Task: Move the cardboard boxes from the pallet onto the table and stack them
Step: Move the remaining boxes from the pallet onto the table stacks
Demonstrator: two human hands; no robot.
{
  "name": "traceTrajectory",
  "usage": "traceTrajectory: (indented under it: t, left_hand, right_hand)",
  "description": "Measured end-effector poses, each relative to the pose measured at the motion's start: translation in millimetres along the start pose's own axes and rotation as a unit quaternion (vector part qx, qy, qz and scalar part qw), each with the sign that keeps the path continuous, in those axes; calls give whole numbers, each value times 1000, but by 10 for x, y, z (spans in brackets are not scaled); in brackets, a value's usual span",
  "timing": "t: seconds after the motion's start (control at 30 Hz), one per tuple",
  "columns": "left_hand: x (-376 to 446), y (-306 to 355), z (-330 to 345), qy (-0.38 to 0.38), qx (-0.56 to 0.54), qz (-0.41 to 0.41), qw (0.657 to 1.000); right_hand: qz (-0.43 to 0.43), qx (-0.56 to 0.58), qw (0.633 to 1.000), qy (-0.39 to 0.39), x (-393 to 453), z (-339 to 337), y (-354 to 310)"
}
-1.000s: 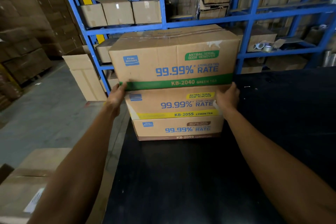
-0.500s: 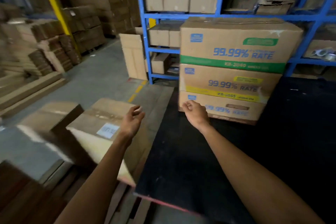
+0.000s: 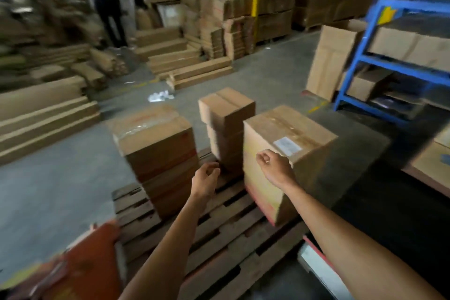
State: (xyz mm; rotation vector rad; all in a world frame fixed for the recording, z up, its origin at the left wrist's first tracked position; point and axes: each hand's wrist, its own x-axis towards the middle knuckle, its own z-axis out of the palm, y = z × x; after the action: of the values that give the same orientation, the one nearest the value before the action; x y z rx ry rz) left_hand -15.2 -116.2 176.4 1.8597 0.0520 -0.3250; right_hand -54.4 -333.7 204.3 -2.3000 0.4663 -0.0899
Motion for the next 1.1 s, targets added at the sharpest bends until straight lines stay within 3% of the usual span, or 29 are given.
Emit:
traceTrajectory:
  t: [0.23,0.47,0.6,0.77,0.9,1.1]
  left_hand:
    - [428,-77,-998,104,-13,-44,994]
    - [1099,-228,-1795,187,45,-96,976]
    - [1734,-415,-2117,199,95,-130,967]
    - [2766,-605,-2621,240,82,-186,949]
    - [3455,-892,-2995,217,20,-256,942]
    - [3827,-1303,-3277,108,-133,-344,923]
  right_hand:
    - [-65,-25,990,-124,743,746,-688]
    - [-50,-31,974,-221,1579,1297,-1280]
    - [-28,-31,965,-259,2172,1758,-1624]
    - [-11,-54,968,-245,3032,2431,-2012]
    - [17,-76,974,-214,3637,2925,-2109]
    - [158,-33,967,-196,4204,3455,-2008]
